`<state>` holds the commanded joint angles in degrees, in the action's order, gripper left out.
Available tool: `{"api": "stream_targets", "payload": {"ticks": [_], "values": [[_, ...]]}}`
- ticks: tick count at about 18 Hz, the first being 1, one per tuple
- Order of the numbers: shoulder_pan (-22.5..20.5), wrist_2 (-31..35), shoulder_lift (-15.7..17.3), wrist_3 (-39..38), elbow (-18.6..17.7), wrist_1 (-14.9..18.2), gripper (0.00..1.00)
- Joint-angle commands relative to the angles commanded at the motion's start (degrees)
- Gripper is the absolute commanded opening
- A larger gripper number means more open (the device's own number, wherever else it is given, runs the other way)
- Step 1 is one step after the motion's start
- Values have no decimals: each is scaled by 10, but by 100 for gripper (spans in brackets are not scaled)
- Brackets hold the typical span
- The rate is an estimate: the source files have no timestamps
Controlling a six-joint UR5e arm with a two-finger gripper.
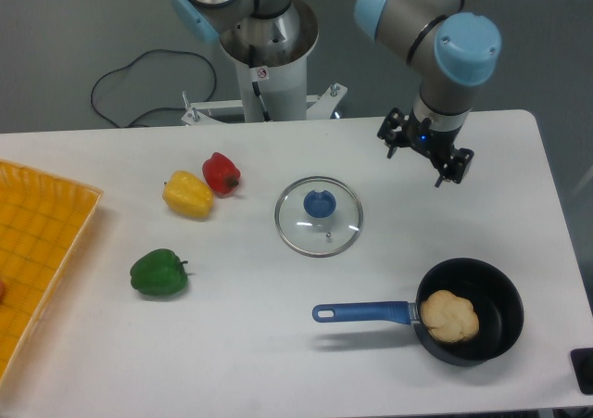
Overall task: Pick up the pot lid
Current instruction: 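Move the gripper over the blue knob of the glass lid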
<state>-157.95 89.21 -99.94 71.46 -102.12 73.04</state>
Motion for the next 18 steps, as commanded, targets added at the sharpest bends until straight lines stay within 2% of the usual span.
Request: {"api": "stream_targets", "payload": {"ticks": [5, 9, 13, 15, 18], "values": [[-1, -7, 34, -17, -43, 6, 100], [24, -3, 63, -25, -69, 4, 100], [40, -6, 66, -51, -75, 4, 100], [47, -4, 69, -63, -91, -11, 100], [50, -5, 70, -99, -115, -68, 100]]}}
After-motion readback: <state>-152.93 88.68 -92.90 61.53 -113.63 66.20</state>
